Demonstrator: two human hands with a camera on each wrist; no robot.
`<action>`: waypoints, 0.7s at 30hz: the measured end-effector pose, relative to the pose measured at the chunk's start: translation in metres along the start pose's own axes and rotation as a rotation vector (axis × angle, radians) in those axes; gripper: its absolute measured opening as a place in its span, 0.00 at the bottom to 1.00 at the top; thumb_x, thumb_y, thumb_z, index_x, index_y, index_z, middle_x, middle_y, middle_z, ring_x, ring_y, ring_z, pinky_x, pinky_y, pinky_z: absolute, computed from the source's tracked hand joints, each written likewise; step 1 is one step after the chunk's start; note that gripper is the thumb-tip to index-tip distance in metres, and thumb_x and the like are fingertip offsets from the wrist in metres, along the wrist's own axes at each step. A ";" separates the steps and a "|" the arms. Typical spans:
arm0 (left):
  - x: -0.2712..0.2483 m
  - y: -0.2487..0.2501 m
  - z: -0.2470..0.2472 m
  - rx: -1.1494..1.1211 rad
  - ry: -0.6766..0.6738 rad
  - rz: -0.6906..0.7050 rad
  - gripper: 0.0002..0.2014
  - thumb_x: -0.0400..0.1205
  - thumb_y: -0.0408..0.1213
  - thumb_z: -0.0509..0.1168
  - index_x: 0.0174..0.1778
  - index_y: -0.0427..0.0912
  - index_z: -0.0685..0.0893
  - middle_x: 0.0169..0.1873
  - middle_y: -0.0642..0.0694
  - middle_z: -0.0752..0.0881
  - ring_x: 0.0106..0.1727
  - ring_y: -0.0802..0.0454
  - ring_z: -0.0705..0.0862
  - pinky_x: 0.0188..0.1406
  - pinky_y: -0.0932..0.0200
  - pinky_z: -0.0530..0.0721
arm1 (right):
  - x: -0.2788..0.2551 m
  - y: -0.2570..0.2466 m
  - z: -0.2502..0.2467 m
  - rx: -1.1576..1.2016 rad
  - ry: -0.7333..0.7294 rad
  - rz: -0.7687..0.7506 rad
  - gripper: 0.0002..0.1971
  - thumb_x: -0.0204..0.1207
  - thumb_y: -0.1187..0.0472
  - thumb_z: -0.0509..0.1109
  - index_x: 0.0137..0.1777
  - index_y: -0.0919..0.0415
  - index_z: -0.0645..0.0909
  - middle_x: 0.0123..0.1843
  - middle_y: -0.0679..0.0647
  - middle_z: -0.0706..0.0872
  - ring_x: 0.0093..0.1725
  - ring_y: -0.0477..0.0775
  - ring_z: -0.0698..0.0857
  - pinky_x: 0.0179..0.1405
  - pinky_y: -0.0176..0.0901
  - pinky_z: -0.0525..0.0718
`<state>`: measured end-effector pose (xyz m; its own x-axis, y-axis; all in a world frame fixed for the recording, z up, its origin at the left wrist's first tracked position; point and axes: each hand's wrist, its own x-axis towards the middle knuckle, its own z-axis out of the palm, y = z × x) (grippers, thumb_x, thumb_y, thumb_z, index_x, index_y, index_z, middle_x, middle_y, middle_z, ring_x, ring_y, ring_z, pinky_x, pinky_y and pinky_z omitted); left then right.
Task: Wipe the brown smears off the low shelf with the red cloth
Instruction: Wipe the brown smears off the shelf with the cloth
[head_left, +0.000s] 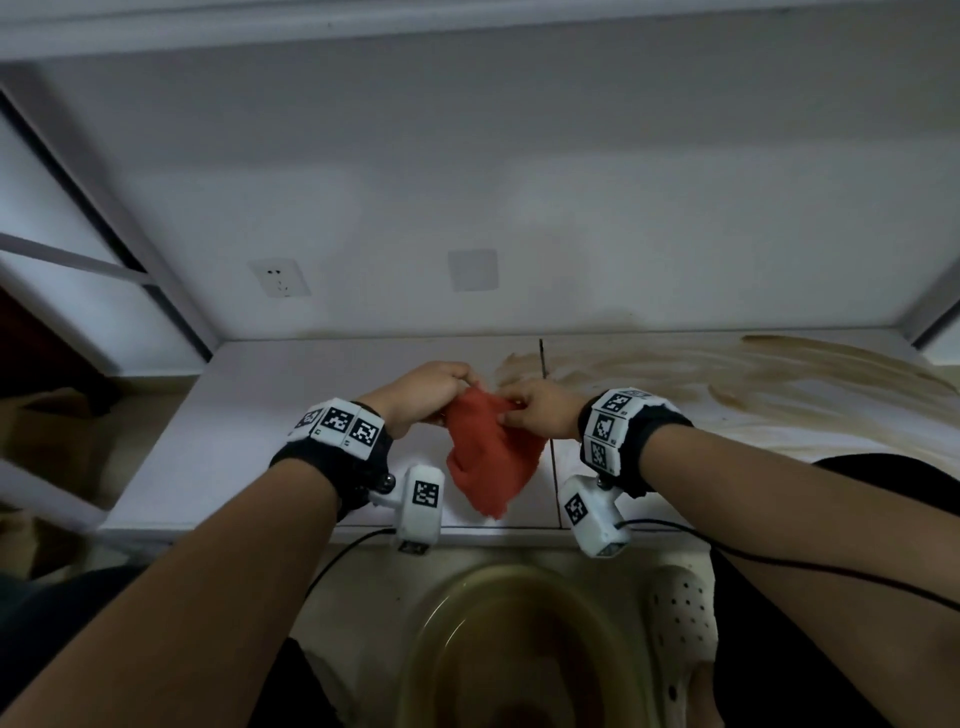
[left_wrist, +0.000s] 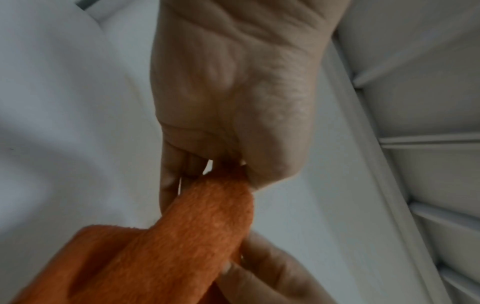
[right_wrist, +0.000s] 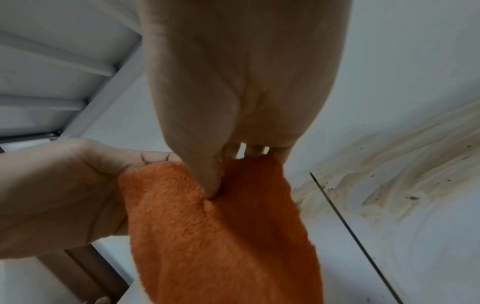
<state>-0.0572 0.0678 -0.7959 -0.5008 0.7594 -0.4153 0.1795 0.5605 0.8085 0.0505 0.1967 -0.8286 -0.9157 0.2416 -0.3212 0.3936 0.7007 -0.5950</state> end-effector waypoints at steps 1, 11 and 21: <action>-0.003 -0.003 -0.006 -0.034 0.019 -0.012 0.14 0.80 0.26 0.54 0.46 0.47 0.82 0.33 0.50 0.81 0.32 0.56 0.78 0.35 0.65 0.79 | 0.002 -0.003 0.002 0.061 -0.036 0.012 0.09 0.80 0.58 0.67 0.58 0.55 0.83 0.52 0.54 0.85 0.57 0.56 0.83 0.57 0.43 0.77; -0.028 -0.048 -0.058 -0.427 0.193 0.039 0.13 0.85 0.39 0.59 0.65 0.50 0.78 0.56 0.50 0.84 0.55 0.52 0.84 0.59 0.58 0.80 | 0.013 -0.048 0.022 0.275 0.224 0.103 0.06 0.77 0.56 0.66 0.44 0.58 0.77 0.40 0.54 0.81 0.44 0.55 0.80 0.40 0.40 0.74; -0.035 -0.163 -0.108 -0.346 0.486 -0.220 0.09 0.86 0.31 0.56 0.58 0.42 0.78 0.52 0.43 0.80 0.44 0.50 0.83 0.40 0.63 0.79 | 0.050 -0.031 0.053 0.163 0.339 0.279 0.21 0.72 0.55 0.71 0.63 0.61 0.73 0.55 0.59 0.84 0.56 0.62 0.84 0.60 0.53 0.81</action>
<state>-0.1605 -0.0860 -0.8680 -0.8365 0.3569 -0.4159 -0.2145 0.4852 0.8477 -0.0030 0.1514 -0.8646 -0.7374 0.6306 -0.2420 0.6111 0.4701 -0.6369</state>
